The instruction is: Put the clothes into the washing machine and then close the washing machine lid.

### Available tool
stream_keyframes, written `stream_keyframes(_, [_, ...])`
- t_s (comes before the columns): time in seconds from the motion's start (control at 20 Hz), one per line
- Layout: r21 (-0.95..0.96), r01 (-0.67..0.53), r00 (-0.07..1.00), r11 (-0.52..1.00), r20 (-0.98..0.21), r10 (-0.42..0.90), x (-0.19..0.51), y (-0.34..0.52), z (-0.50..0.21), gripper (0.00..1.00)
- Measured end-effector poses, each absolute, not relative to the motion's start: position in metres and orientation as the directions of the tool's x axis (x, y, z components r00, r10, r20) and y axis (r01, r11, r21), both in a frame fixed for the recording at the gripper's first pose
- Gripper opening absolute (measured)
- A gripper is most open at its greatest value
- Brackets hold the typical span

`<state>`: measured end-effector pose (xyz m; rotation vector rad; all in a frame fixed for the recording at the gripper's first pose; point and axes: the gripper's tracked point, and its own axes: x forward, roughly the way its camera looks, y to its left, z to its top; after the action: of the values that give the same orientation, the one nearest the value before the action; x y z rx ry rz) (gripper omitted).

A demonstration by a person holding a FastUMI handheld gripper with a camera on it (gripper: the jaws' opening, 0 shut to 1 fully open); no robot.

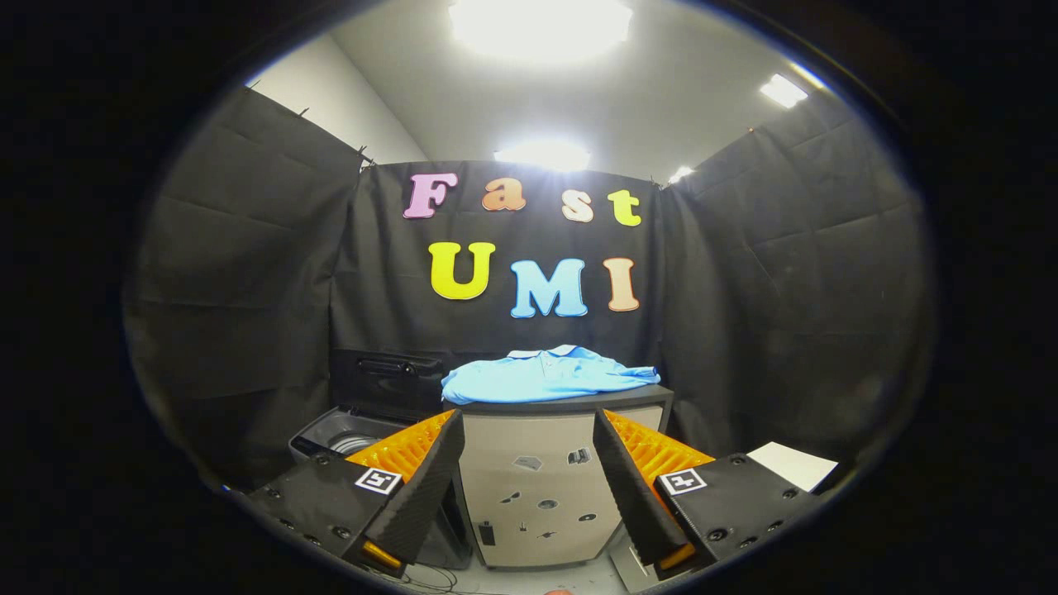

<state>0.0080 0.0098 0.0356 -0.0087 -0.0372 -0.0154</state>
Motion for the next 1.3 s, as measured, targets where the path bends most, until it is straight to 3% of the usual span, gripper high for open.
stream_keyframes(0.4, [0.03, 0.008, 1.0, 1.0, 0.014, -0.009, 0.046, 0.0, 0.056, 0.97])
stream_keyframes(1.3, [0.039, -0.032, 0.998, 0.999, -0.049, 0.034, 0.2, -0.025, 0.079, 0.97])
